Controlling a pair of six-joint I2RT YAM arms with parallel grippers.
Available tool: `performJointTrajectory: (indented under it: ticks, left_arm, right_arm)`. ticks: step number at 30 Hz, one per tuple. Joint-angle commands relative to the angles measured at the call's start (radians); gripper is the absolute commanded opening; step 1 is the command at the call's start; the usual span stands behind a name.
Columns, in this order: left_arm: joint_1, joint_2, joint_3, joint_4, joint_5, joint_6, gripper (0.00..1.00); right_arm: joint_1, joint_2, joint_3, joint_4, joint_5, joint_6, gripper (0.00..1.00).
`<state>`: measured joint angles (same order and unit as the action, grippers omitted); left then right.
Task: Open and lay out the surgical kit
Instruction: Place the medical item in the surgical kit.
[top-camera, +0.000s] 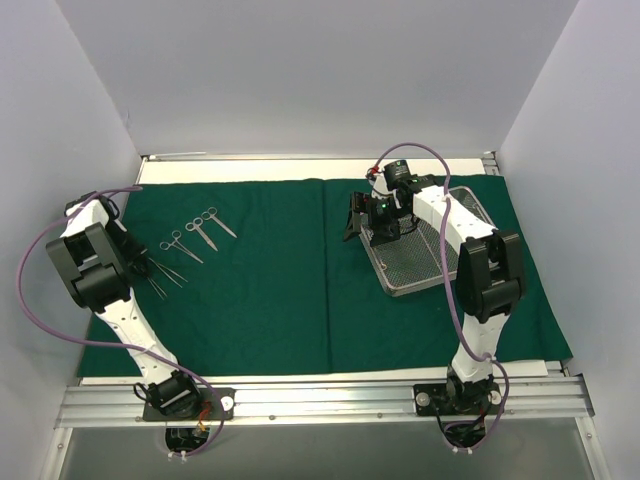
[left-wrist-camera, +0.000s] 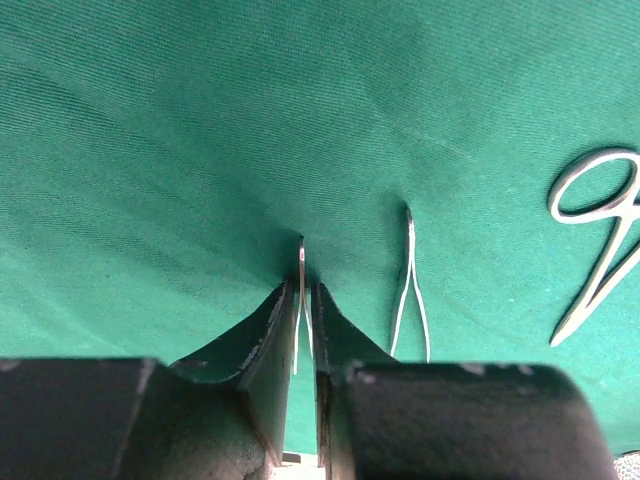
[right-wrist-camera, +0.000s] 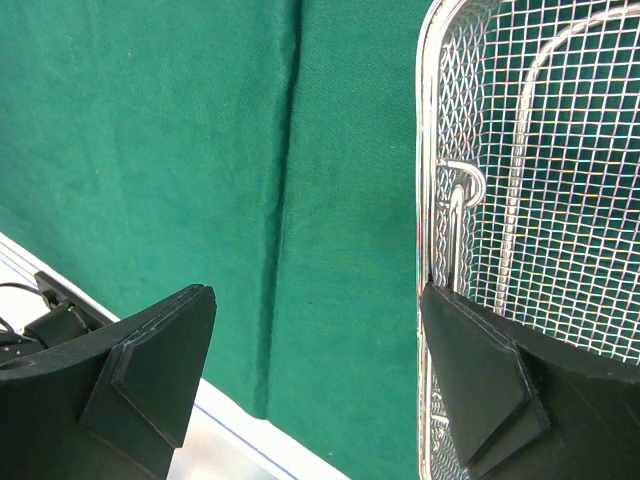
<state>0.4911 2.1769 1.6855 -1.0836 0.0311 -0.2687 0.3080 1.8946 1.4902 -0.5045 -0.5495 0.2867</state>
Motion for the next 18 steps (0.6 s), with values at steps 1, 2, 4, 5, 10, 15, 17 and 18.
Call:
performJointTrajectory:
  ticks: [1, 2, 4, 5, 10, 15, 17, 18]
  left_arm:
    - [0.021, 0.006, 0.040, 0.024, -0.022, -0.003, 0.22]
    - [0.020, 0.006, 0.042, 0.022, -0.022, -0.001, 0.22]
    - [0.023, 0.003, 0.042, 0.018, -0.022, -0.001, 0.24]
    - [0.026, 0.000, 0.042, 0.017, -0.022, 0.000, 0.25]
    - [0.026, -0.055, 0.023, 0.004, -0.063, -0.003, 0.41]
    - [0.040, -0.187, -0.015, 0.013, -0.065, -0.040, 0.53]
    - [0.040, -0.222, -0.018, -0.001, -0.065, -0.064, 0.58]
    - [0.040, -0.241, -0.024, -0.005, -0.063, -0.076, 0.59]
  right_arm:
    - [-0.004, 0.004, 0.019, -0.022, -0.018, 0.005, 0.87]
    - [-0.004, 0.004, 0.019, -0.023, -0.018, 0.005, 0.87]
    - [-0.004, 0.003, 0.019, -0.020, -0.018, 0.005, 0.87]
    - [-0.003, 0.003, 0.019, -0.022, -0.020, 0.005, 0.87]
    - [-0.004, 0.003, 0.030, -0.025, -0.018, 0.003, 0.87]
    - [-0.004, -0.006, 0.053, -0.031, -0.018, 0.000, 0.88]
    - [-0.004, -0.011, 0.051, -0.032, -0.021, 0.002, 0.88]
    - [-0.003, -0.014, 0.051, -0.032, -0.020, 0.000, 0.88]
